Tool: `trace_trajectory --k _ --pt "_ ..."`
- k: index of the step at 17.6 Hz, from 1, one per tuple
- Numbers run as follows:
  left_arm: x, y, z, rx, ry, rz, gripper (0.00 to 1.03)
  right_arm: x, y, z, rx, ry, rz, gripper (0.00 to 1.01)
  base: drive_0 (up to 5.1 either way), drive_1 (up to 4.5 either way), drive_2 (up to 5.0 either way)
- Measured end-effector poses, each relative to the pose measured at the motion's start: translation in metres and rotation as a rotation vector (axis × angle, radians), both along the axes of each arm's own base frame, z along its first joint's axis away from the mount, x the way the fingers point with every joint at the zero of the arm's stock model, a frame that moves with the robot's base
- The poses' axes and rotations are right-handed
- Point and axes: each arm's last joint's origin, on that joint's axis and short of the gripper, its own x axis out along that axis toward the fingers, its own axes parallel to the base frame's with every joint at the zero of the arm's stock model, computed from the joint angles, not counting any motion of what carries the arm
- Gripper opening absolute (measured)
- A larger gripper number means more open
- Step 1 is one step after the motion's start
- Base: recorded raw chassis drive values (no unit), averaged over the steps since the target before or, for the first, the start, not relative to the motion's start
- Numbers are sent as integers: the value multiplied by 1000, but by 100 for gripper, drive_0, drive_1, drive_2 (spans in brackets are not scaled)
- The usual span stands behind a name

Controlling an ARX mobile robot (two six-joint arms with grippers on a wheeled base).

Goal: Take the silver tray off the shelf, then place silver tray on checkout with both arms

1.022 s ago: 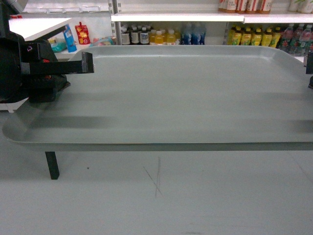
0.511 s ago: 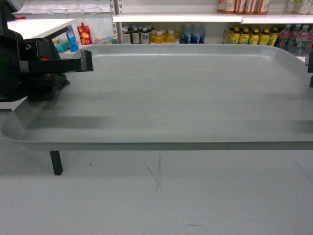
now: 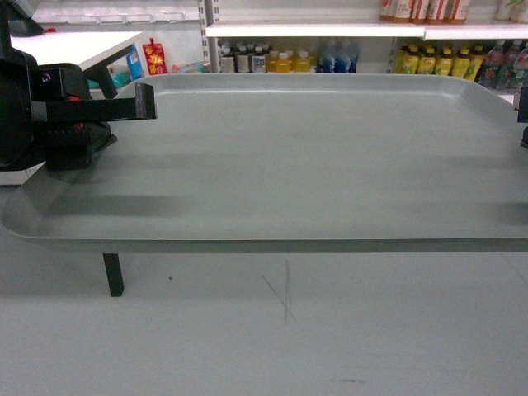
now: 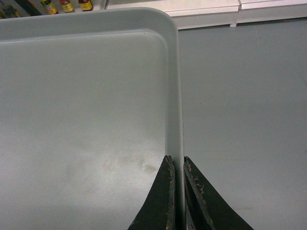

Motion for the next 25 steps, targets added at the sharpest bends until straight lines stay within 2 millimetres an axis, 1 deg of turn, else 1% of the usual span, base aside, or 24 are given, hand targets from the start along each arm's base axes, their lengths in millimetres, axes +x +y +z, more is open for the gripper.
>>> trace_trajectory --k 25 --pt "0 0 0 0 0 0 4 0 0 0 0 0 0 3 -497 248 248"
